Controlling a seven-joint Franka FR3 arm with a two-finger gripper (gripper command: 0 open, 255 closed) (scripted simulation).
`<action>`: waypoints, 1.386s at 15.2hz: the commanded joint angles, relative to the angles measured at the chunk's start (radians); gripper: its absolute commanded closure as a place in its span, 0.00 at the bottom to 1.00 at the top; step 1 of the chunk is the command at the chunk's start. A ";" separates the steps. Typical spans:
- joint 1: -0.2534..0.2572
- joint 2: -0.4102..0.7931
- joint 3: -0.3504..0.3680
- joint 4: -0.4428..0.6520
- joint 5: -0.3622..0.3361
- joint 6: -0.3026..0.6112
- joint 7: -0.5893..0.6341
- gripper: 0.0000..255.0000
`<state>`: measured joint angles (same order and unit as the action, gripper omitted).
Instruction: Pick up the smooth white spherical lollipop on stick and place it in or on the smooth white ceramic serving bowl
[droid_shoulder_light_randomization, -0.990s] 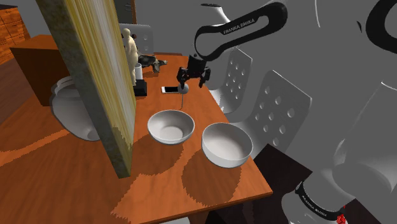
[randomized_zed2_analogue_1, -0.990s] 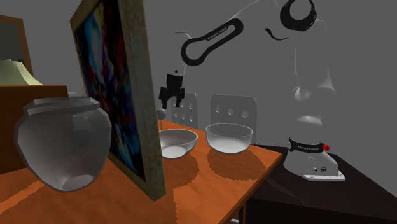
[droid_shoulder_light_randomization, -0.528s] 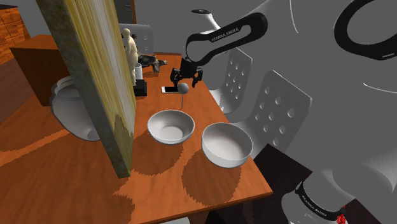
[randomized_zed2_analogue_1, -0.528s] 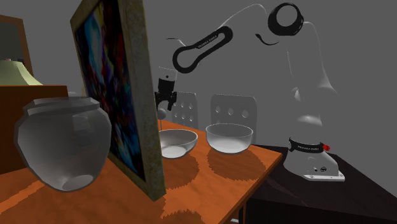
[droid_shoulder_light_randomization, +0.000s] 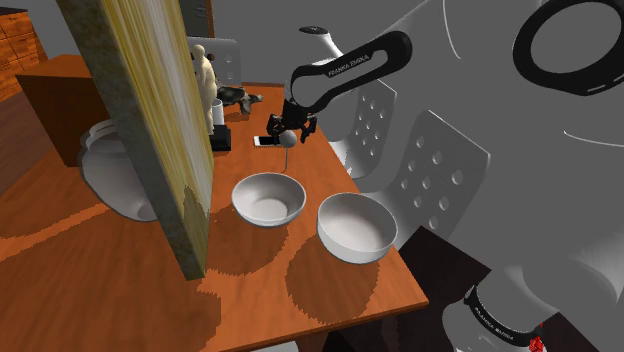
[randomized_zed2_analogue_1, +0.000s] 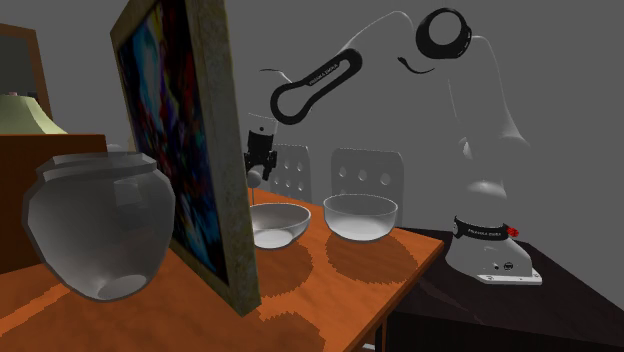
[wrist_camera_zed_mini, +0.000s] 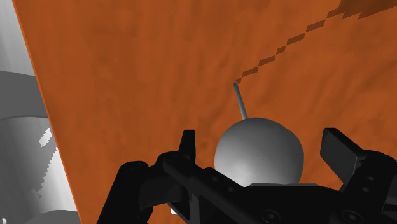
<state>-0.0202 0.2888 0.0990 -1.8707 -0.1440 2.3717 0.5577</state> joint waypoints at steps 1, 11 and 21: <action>0.000 0.000 0.000 0.000 0.000 0.001 0.000 0.00; 0.000 0.000 0.000 0.000 0.000 0.001 0.000 1.00; -0.002 -0.042 0.005 0.052 0.015 -0.093 -0.015 1.00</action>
<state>-0.0217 0.2504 0.1035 -1.8305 -0.1316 2.2943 0.5457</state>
